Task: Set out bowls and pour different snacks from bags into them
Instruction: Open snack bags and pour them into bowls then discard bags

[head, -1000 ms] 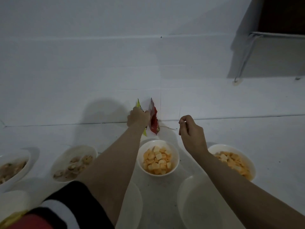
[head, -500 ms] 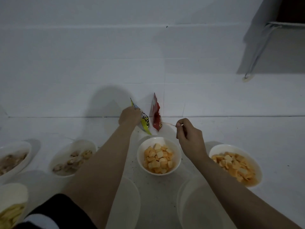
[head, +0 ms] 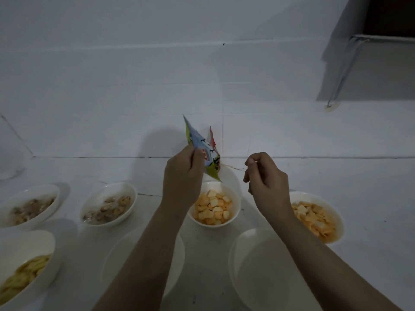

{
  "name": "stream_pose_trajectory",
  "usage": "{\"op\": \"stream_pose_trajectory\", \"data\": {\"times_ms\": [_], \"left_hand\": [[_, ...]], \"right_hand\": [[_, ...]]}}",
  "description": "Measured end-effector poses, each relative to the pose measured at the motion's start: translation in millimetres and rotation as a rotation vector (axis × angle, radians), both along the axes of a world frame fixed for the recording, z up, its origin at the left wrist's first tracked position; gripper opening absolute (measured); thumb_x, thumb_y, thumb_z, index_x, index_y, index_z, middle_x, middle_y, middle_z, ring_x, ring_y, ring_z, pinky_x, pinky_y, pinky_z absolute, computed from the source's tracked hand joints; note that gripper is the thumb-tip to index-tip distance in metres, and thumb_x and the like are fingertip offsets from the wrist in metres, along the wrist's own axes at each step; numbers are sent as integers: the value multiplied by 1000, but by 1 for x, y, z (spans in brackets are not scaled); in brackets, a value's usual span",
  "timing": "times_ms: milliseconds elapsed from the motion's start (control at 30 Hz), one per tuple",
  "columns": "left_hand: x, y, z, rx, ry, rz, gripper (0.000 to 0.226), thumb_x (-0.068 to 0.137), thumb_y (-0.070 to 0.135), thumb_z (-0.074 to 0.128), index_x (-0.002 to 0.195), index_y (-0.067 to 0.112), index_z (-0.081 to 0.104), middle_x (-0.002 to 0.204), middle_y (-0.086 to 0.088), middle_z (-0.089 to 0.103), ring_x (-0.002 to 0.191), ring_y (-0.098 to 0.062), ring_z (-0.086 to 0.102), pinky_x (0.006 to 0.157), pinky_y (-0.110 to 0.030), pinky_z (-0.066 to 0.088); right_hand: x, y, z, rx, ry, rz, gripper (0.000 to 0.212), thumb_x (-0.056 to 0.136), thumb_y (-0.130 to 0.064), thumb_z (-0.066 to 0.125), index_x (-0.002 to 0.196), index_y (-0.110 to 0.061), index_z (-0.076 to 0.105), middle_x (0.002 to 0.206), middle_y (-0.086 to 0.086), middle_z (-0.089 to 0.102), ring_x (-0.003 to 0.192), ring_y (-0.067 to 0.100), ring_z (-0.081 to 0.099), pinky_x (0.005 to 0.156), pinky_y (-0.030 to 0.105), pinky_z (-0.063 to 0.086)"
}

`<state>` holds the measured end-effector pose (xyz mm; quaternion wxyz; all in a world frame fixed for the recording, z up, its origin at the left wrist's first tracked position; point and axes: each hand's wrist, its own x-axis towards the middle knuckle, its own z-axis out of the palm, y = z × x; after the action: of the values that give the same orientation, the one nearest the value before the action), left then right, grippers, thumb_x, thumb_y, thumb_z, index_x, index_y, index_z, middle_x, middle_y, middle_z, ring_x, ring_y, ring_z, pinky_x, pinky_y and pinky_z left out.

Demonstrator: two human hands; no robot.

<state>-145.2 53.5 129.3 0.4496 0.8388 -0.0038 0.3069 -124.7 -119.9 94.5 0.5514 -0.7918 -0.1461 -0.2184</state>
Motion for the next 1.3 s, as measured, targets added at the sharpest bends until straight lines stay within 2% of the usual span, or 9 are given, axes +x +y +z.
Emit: {"op": "stream_pose_trajectory", "data": {"times_ms": [100,200,400,633,800,967,1133,1233,1300], "left_hand": [[-15,-37,9,35,-33,-127,38,100,28,41,79,0,56,65,-13,60,54,-19,53,49,-39,44],[-27,-78,14,29,-33,-238,40,96,32,39,77,0,55,65,-17,59,57,-28,52,53,-47,42],[-47,-164,15,19,46,-447,39,94,28,41,70,-1,49,57,-15,49,48,-15,35,48,-28,27],[-61,-261,6,62,192,-613,42,91,33,39,72,-4,44,65,-22,52,61,-36,48,54,-47,39],[-78,-315,-17,84,242,-627,39,97,26,45,70,-2,42,65,-24,48,57,-30,41,56,-47,34],[-96,-340,-40,29,356,-685,38,98,18,47,64,3,37,55,-6,35,52,-12,32,51,-30,24],[-106,-344,-55,22,491,-722,40,95,24,52,60,12,37,53,6,32,52,-9,31,52,-26,23],[-107,-342,-53,-47,578,-768,41,97,38,48,63,15,51,58,7,47,59,-10,43,61,-30,33],[-104,-342,-52,-48,594,-745,43,99,30,46,57,22,46,56,9,43,58,-8,40,61,-30,31]], "right_hand": [[-21,-19,9,52,10,-15,17,102,-22,48,87,-22,56,64,-3,64,52,19,54,53,29,44],[-39,-48,16,102,-6,-70,19,102,-19,49,83,-19,56,64,0,61,50,13,49,50,24,39],[-67,-134,23,104,70,-145,20,100,-13,51,82,-14,59,63,-10,60,52,4,48,48,13,37],[-105,-230,14,136,222,-224,20,99,-15,49,82,-13,59,56,-11,57,48,3,45,47,16,36],[-127,-280,-6,139,344,-214,21,100,-17,46,83,-13,57,53,-12,54,49,4,44,50,19,38],[-146,-307,-24,117,433,-174,23,101,-24,47,83,-17,58,58,-4,53,54,13,43,53,28,39],[-155,-314,-30,155,540,-78,26,102,-27,48,84,-12,58,58,3,47,54,15,41,53,29,38],[-155,-317,-27,145,576,-39,29,102,-28,48,83,-9,59,58,2,52,55,14,46,54,29,40],[-155,-319,-27,122,582,-16,33,102,-31,47,81,-9,58,60,2,54,56,14,48,57,31,42]]}}
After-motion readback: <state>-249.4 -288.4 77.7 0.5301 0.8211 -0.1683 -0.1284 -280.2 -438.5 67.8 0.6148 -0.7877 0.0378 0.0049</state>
